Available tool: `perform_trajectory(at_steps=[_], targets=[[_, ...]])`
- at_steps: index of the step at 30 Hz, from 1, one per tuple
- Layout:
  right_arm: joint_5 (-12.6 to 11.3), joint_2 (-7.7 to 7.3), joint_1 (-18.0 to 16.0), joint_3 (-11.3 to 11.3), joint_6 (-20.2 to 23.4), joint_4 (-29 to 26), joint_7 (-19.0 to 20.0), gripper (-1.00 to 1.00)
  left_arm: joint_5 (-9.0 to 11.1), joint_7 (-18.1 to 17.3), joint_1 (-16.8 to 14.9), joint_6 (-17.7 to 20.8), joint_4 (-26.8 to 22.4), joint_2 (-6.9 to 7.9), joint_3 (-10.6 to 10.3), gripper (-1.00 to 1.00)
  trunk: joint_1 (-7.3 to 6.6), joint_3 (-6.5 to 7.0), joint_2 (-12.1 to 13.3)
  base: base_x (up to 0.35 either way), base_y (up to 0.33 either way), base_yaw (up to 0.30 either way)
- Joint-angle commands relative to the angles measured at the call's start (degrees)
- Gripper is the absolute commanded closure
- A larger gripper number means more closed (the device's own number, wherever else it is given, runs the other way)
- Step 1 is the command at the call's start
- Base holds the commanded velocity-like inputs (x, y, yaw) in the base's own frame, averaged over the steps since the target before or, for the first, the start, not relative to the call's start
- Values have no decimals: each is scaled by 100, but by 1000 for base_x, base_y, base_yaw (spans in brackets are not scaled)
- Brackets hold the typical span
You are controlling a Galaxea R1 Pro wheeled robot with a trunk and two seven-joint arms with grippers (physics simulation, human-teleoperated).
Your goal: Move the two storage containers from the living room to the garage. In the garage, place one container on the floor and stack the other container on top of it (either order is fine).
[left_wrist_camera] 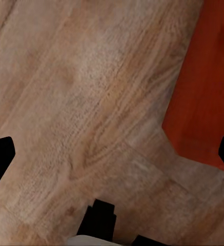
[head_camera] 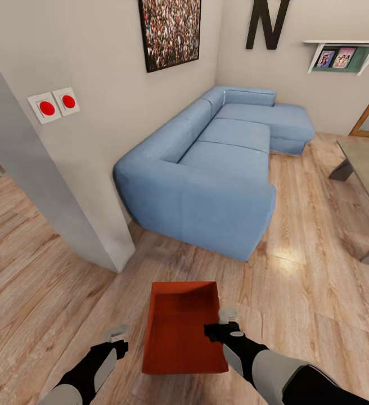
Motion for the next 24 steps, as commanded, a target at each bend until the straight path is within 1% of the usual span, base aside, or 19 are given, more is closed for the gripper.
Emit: perform_trajectory(at_steps=[1, 2, 5, 9, 16, 18, 20, 24], targets=[[-49, 12, -14, 49, -39, 41, 38, -100, 30, 20, -16, -27, 49, -29, -8, -100, 0, -4, -2, 0, 0, 0], [-41, 28, -15, 49, -73, 93, 106, -100, 23, 3, -35, -115, 145, -65, -16, -100, 0, -4, -2, 0, 0, 0], [-53, 27, -8, 42, -146, 155, 186, -100, 21, -32, -58, -281, 251, -93, -27, -100, 0, -4, -2, 0, 0, 0], [-96, 17, -5, 32, -205, 201, 209, -100, 18, -51, -67, -407, 320, -121, -33, -100, 0, -4, -2, 0, 0, 0], [-113, 4, -5, 5, -190, 208, 169, -100, 12, -53, -69, -357, 336, -116, -35, -100, 0, -4, -2, 0, 0, 0], [-114, 20, -5, 0, -201, 208, 175, -100, -6, -52, -69, -351, 320, -121, -37, -100, 0, -4, -2, 0, 0, 0], [-104, 38, -5, 2, -214, 206, 160, -100, -69, -48, -69, -353, 290, -104, -44, -100, 0, -4, -2, 0, 0, 0], [-102, 19, -5, -6, -215, 206, 143, -100, -280, -51, -69, -383, 260, -69, -45, -100, 0, -4, -2, 0, 0, 0]])
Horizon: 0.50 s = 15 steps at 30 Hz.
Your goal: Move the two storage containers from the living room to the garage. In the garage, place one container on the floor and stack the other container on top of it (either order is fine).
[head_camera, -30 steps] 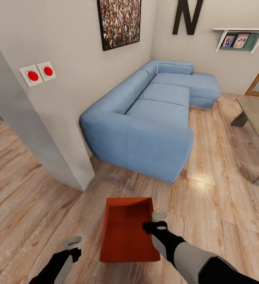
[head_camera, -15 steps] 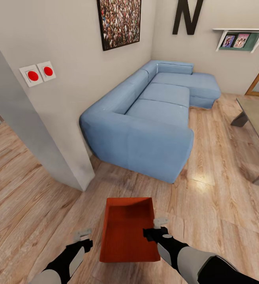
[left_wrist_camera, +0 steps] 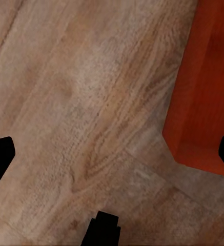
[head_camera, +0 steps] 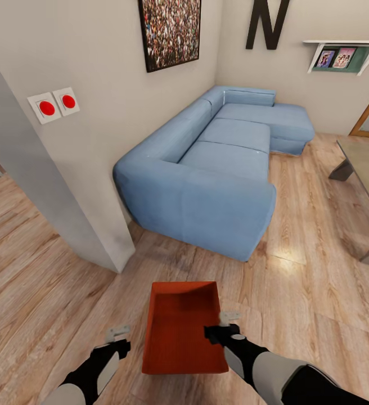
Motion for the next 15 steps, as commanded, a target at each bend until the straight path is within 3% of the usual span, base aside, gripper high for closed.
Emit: perform_trajectory(at_steps=[1, 15], targets=[[-50, -12, -5, 45, -27, 13, -10, -100, 4, 29, 1, 14, -18, -13, -7, -100, 0, -4, -2, 0, 0, 0], [-53, -8, -5, 54, -12, 12, -22, -100, 25, 35, 1, 23, 26, 12, 13, -100, 0, -4, -2, 0, 0, 0]])
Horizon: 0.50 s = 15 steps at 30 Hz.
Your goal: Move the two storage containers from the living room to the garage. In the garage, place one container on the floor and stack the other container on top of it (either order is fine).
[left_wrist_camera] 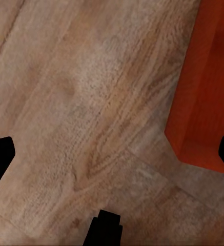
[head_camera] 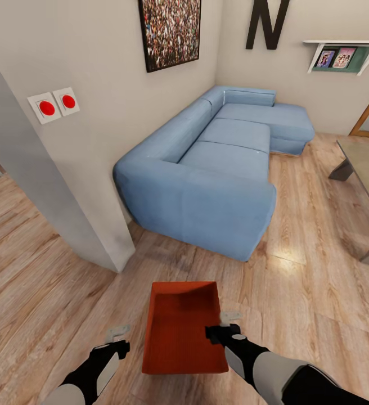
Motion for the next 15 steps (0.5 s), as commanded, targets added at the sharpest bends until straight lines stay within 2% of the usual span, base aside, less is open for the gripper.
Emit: perform_trajectory(at_steps=[1, 15], targets=[[-53, 23, -5, 52, -37, 14, -6, -100, 64, 28, 0, 12, 53, -3, -1, -100, 0, -4, -2, 0, 0, 0], [-52, 4, -5, 40, -51, 21, 46, -100, 50, 32, 0, -13, 67, -44, 17, -100, 0, -4, -2, 0, 0, 0]])
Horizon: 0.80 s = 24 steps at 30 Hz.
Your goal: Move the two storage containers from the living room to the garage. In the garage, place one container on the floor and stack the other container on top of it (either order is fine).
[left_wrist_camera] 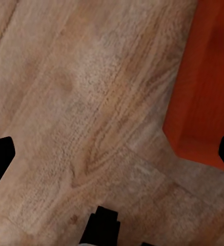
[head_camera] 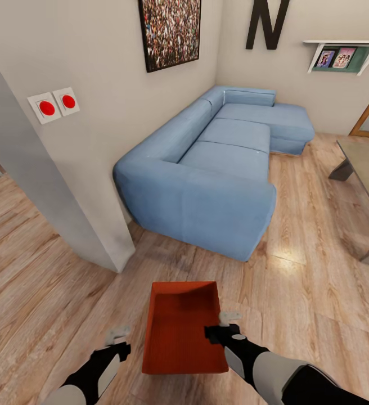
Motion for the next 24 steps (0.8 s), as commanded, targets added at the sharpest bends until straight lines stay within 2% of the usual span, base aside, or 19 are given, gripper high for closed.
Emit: perform_trajectory(at_steps=[1, 11, 21, 24], targets=[[-49, -3, -5, 47, -29, 16, -20, -100, 44, 26, 0, 27, -30, -19, -3, -100, 0, -4, -2, 0, 0, 0], [-148, -33, -45, 27, -69, 17, -36, -100, 8, 25, 0, 19, -126, -257, -27, -100, 0, -4, -2, 0, 0, 0], [-172, -36, -49, 26, -95, 17, -35, -100, -2, 25, -5, 3, -138, -257, -36, -100, 0, -4, -2, 0, 0, 0], [-181, -71, -49, 26, -98, 17, -42, -100, -4, 50, -7, -320, -139, -220, -25, -100, 0, -4, -2, 0, 0, 0]])
